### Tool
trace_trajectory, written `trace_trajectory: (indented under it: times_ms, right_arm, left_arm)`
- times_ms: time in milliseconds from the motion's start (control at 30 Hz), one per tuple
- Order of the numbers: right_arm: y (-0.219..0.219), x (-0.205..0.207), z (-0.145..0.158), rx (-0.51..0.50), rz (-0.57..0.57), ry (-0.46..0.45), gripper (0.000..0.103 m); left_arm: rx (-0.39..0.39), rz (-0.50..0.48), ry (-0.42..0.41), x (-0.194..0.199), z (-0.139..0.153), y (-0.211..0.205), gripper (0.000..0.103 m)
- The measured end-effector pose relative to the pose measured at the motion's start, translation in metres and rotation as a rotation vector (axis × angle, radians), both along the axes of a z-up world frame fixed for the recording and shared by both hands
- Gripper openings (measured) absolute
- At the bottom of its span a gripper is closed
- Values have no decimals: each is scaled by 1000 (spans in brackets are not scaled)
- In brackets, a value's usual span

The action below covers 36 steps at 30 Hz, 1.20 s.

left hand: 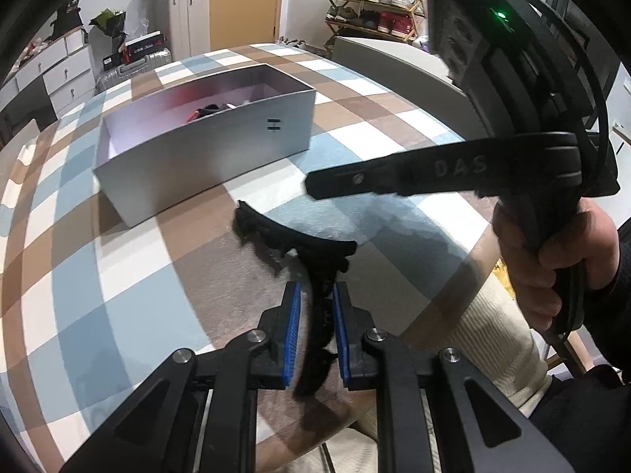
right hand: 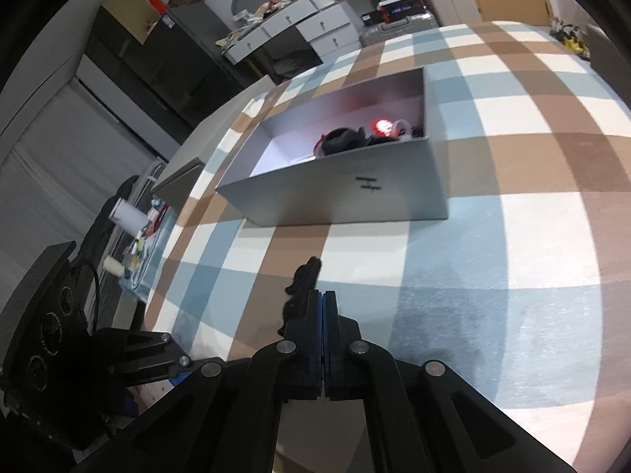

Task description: Organize jewelry

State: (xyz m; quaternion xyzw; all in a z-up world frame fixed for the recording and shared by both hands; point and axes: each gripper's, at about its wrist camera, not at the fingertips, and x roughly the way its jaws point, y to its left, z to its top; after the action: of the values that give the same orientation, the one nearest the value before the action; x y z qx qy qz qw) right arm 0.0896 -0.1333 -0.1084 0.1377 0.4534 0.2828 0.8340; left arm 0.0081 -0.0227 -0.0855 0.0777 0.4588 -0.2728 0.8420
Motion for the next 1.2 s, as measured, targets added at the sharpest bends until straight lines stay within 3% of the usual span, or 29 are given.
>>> trace_trajectory:
  times_ms: [300, 367, 433, 500, 633, 667, 700, 767, 1000, 1067, 1200]
  right_arm:
    - [5, -6, 2, 17, 64, -18, 4]
    - [11, -8, 1, 7, 84, -26, 13]
    - [19, -9, -1, -24, 97, -31, 33]
    - [26, -10, -3, -45, 119, -37, 36]
    - [43, -11, -8, -151, 138, -68, 35]
    - [45, -11, -9, -172, 139, -73, 32]
    - [48, -11, -9, -179, 148, -75, 19]
    - [46, -11, -9, -181, 146, -83, 19]
    - [15, -12, 3, -39, 75, -119, 18]
    - [3, -11, 7, 0, 45, -124, 18]
    - [-14, -12, 15, 39, 6, -150, 19]
  left_arm:
    - [-53, 67, 3, 3, 10, 32, 12]
    - [-68, 87, 12, 3, 9, 37, 12]
    - [-88, 86, 27, 3, 8, 38, 12]
    - [-103, 77, 29, 1, 7, 38, 12]
    - [-147, 41, 63, -3, 3, 29, 12]
    - [-139, 34, 68, -4, 1, 26, 12]
    - [-126, 30, 75, -3, -3, 21, 12]
    - [-121, 28, 89, 0, -8, 16, 12]
    - [-119, 19, 123, 11, -15, -3, 23]
    - [-105, 20, 131, 15, -17, -9, 36]
    - [-73, 23, 109, 17, -17, -19, 38]
